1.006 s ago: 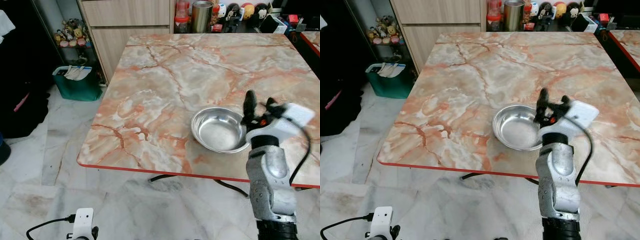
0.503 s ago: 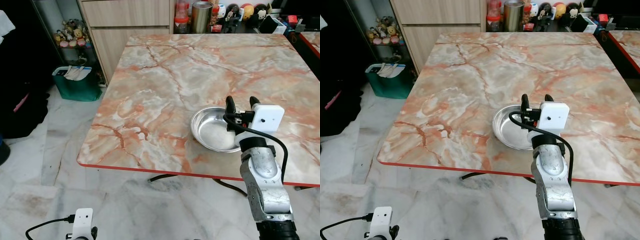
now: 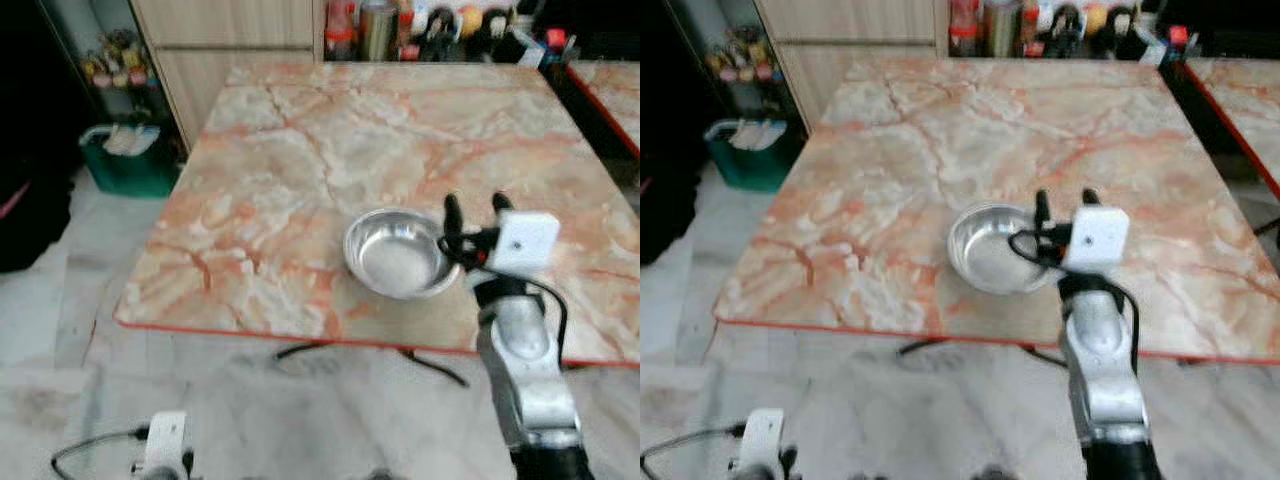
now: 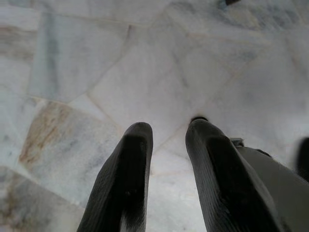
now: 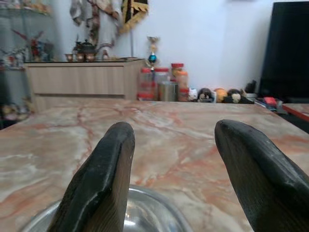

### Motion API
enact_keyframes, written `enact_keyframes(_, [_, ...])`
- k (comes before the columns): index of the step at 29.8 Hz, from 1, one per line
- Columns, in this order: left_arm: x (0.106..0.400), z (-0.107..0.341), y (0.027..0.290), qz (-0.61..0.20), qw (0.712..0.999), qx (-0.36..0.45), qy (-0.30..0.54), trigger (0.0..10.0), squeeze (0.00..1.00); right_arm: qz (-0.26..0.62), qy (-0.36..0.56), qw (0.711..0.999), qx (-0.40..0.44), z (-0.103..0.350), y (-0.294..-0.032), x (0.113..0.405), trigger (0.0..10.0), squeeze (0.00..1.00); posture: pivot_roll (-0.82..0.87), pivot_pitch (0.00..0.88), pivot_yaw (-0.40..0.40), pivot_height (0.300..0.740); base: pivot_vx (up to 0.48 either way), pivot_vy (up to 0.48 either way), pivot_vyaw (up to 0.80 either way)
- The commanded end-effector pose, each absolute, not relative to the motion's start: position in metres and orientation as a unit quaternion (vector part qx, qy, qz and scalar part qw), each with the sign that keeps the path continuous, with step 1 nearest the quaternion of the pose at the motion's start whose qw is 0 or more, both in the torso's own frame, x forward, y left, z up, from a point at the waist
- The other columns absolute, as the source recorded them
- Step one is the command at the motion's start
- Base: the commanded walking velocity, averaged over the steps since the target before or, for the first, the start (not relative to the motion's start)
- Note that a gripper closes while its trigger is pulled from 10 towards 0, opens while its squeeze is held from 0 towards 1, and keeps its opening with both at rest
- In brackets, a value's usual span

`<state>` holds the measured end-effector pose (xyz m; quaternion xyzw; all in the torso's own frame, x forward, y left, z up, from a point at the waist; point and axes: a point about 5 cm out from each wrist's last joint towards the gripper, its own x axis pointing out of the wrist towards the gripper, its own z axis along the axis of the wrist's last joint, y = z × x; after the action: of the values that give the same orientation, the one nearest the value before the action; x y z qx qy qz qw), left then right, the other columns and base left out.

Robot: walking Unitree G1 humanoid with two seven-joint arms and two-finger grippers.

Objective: Setting the table

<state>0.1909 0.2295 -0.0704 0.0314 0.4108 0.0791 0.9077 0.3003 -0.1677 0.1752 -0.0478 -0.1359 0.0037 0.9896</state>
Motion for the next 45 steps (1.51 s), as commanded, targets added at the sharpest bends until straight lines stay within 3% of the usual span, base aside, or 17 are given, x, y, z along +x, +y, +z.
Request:
enact_keyframes(1, [0.187,-0.074,0.226,0.076,0.905,0.029,0.417,10.0,0.0,-0.002,-0.125,0.99,-0.06,0.166,-0.175,0.295,10.0,0.0,-0.06,0.144,0.038,0.74,0.0,-0.337,0.0])
enact_keyframes(26, [0.186,-0.074,0.222,0.068,0.907,0.031,0.414,10.0,0.0,-0.015,-0.056,0.996,-0.06,0.119,-0.186,0.265,10.0,0.0,-0.06,0.101,0.028,0.74,0.0,-0.336,0.0])
enact_keyframes(45, [0.19,-0.072,0.223,0.073,0.91,0.028,0.407,10.0,0.0,-0.051,0.079,0.995,-0.031,0.041,-0.202,0.248,10.0,0.0,-0.06,0.123,0.03,0.74,0.0,-0.334,0.0])
